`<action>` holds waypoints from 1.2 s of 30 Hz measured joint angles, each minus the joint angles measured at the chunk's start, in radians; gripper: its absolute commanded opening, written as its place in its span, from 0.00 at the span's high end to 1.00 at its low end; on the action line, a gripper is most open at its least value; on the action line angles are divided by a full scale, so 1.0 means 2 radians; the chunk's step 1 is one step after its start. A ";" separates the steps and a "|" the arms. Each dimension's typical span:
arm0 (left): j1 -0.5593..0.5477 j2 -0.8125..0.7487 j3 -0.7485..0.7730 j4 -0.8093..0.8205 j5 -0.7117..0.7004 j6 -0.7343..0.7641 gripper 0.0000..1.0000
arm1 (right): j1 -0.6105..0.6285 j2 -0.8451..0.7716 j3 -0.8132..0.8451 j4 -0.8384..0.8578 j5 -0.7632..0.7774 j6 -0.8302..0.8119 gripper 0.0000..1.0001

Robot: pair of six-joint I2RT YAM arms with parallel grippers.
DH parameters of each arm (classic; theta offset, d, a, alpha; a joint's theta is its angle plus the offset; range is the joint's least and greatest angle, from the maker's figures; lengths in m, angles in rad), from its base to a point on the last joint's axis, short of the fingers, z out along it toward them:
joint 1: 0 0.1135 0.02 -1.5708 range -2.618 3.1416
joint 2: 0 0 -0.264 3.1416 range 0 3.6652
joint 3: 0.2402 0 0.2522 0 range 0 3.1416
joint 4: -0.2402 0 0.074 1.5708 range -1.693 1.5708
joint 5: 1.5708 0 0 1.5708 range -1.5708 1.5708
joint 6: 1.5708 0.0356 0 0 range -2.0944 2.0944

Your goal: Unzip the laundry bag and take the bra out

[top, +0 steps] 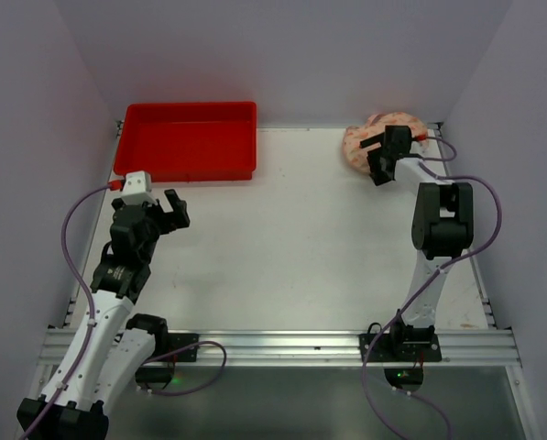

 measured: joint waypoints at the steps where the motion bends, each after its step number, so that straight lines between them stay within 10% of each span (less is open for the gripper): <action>1: 0.000 0.001 0.000 0.000 -0.001 0.000 0.00 | 0.000 0.009 0.007 -0.001 0.000 0.007 0.01; 9: 0.000 0.010 0.000 0.000 -0.007 0.000 0.00 | -0.002 0.064 0.038 0.004 -0.020 0.060 0.18; 14: 0.000 0.012 0.000 0.000 -0.010 0.001 0.00 | -0.013 0.072 0.039 0.008 -0.025 0.078 0.99; 26: 0.000 0.004 -0.008 0.006 0.001 0.002 0.00 | -0.005 -0.017 -0.072 0.060 -0.156 -0.064 1.00; 36: 0.000 0.012 -0.008 0.011 0.051 0.002 0.00 | 0.193 -0.293 -0.276 -0.046 -0.289 -0.270 0.99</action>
